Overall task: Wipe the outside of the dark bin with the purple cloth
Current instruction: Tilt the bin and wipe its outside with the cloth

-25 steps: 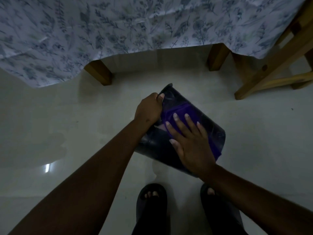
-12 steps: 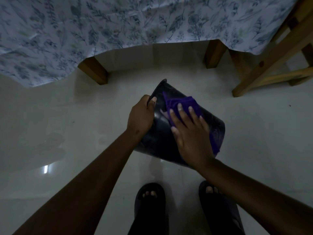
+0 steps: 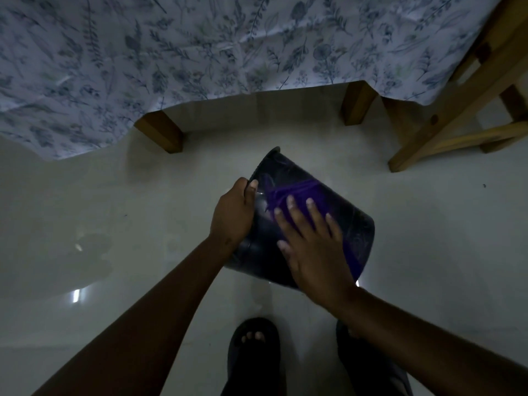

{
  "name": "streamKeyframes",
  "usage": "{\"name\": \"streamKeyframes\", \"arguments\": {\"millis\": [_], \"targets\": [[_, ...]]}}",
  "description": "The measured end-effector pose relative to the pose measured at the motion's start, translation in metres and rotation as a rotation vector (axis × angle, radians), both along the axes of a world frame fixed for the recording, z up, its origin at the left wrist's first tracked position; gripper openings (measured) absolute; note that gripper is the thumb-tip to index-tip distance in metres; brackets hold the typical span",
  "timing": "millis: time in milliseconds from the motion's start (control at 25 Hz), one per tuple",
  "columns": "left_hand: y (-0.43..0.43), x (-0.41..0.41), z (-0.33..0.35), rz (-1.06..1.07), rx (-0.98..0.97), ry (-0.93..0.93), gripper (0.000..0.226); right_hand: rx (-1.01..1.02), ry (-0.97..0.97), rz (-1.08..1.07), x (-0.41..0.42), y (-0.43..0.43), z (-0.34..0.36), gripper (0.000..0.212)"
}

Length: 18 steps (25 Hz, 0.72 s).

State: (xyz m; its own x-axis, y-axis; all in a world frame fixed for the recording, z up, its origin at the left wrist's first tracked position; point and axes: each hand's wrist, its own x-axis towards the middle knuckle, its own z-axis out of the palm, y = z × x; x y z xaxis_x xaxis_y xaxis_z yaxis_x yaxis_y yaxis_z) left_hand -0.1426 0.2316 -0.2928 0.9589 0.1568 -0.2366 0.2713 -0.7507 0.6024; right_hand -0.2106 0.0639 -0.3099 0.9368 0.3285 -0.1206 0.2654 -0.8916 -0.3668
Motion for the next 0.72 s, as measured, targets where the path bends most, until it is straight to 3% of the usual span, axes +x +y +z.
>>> {"name": "streamKeyframes", "arguments": {"millis": [80, 200, 360, 480, 600, 720], "targets": [[0.003, -0.007, -0.002, -0.002, -0.038, -0.026, 0.036, 0.034, -0.011, 0.055, 0.0, 0.002, -0.003, 0.053], [0.006, -0.017, 0.001, 0.008, -0.063, -0.039, 0.036, 0.112, 0.011, -0.084, 0.06, 0.002, -0.01, 0.053], [0.002, -0.015, 0.007, 0.036, -0.043, -0.031, 0.038, 0.266, 0.408, -0.308, 0.123, -0.013, -0.019, 0.052], [0.002, -0.011, 0.001, 0.076, -0.002, 0.0, 0.039, 0.131, 0.238, -0.265, 0.086, -0.005, -0.014, 0.05], [-0.003, -0.004, 0.001, 0.045, 0.002, -0.007, 0.036, -0.032, 0.034, -0.029, 0.004, 0.015, -0.001, 0.054], [-0.003, -0.003, 0.004, 0.017, -0.048, -0.028, 0.035, -0.002, 0.0, 0.004, 0.005, 0.015, 0.002, 0.055]]}}
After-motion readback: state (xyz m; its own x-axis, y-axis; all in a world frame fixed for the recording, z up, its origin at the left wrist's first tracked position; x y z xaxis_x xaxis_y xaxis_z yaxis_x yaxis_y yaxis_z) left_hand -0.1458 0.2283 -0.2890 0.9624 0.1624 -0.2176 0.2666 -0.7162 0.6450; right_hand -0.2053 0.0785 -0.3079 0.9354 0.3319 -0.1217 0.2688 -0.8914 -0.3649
